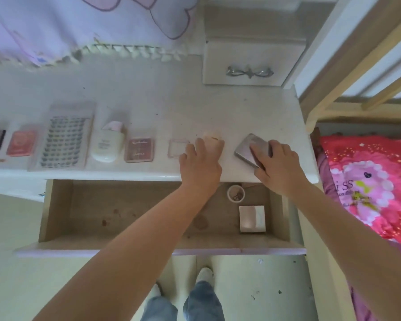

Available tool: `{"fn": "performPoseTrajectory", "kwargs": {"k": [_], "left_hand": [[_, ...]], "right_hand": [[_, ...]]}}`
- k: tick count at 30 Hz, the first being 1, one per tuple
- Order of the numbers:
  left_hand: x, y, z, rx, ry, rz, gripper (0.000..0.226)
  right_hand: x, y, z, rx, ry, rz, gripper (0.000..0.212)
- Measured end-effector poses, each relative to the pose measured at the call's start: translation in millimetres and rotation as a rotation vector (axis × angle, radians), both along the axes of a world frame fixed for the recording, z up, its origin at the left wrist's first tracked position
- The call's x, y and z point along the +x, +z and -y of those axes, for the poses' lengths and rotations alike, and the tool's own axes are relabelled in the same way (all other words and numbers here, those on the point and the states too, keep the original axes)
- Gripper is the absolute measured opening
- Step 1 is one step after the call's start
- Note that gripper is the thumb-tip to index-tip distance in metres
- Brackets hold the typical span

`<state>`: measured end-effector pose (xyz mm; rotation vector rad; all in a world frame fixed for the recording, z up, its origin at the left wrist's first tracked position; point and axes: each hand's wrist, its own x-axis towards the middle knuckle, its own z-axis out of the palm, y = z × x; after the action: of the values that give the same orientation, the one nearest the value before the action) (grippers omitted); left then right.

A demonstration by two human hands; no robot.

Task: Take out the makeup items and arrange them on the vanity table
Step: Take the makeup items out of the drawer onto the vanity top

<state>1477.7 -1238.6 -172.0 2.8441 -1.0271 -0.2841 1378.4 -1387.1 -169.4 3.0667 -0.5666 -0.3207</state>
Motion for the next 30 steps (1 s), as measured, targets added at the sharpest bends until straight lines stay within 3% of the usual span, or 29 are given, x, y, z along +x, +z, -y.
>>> {"fn": "performPoseTrajectory", "kwargs": {"k": [4, 15, 18, 20, 21, 23, 25, 27, 30], "left_hand": [[1.5, -7.7, 4.9, 0.098, -0.049, 0.05, 0.039], [7.0, -3.3, 3.8, 0.065, -0.013, 0.037, 0.046], [-3.0, 2.7, -12.8, 0.014, 0.022, 0.129, 0.049], [-15.6, -1.5, -34.0, -0.147, -0.053, 0.252, 0.041], [-22.9, -10.0, -46.7, -0.237, -0.136, 0.272, 0.034], [-35.2, -29.2, -67.8, -0.273, -0.349, 0.108, 0.029], [-38.1, -49.4, -75.5, -0.034, -0.447, -0.123, 0.029], [-33.1, -73.1, -77.5, 0.229, -0.282, -0.234, 0.034], [-19.4, -89.0, -69.1, 0.35, -0.096, -0.259, 0.053]], "right_hand": [[9.7, -8.9, 20.5, 0.021, 0.086, -0.076, 0.058], [13.4, -12.4, 14.1, 0.169, 0.056, -0.036, 0.058], [-3.4, -5.9, -4.1, 0.194, 0.055, 0.305, 0.048], [-23.2, -8.4, -22.4, 0.202, 0.077, 0.628, 0.032], [-34.4, -14.3, -32.0, 0.215, 0.073, 0.668, 0.028], [-48.9, -28.0, -46.4, 0.374, -0.014, 0.411, 0.024], [-53.0, -51.8, -53.1, 0.463, -0.182, 0.006, 0.022], [-49.0, -74.1, -56.1, 0.453, -0.399, -0.229, 0.037], [-38.1, -95.3, -58.5, 0.474, -0.643, -0.384, 0.071]]}}
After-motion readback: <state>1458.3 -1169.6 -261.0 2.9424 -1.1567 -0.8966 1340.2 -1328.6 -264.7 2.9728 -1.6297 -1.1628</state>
